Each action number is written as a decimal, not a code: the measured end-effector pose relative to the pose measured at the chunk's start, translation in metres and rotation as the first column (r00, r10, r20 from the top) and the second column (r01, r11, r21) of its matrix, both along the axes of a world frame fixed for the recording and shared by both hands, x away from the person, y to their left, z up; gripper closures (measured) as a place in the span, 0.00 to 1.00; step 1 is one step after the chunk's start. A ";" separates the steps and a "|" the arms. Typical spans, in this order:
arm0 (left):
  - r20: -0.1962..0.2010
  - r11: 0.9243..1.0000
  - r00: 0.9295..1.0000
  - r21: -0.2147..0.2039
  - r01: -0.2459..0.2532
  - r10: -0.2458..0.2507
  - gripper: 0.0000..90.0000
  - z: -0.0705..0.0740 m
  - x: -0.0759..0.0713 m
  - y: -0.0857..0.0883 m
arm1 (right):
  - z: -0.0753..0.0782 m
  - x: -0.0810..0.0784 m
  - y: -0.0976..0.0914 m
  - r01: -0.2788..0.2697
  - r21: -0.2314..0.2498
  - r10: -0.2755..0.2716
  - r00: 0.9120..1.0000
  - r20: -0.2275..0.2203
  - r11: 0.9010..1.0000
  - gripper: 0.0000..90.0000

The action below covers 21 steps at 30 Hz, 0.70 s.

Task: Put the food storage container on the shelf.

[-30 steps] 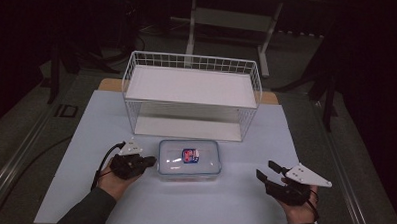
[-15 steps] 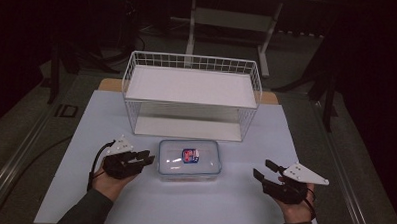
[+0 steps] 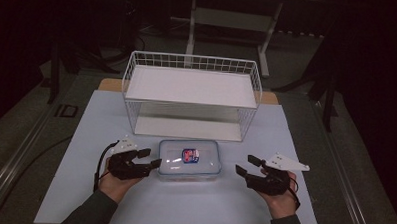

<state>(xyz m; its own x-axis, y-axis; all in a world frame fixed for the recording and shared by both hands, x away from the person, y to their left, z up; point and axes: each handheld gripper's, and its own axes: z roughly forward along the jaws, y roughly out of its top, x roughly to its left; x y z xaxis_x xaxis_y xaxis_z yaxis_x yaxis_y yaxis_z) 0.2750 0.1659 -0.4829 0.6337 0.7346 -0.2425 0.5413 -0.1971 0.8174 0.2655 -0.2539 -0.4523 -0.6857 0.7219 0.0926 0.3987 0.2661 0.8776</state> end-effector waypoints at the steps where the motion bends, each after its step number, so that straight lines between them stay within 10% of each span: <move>1: -0.003 1.000 1.000 -0.002 0.001 -0.001 0.39 0.000 0.000 -0.001 | -0.002 0.006 0.009 -0.018 0.011 0.019 0.999 -0.034 1.000 0.43; 21: -0.099 0.999 0.995 -0.040 0.021 -0.025 0.38 -0.018 0.017 -0.011 | -0.041 0.059 0.047 -0.073 0.069 0.091 0.952 -0.294 0.995 0.38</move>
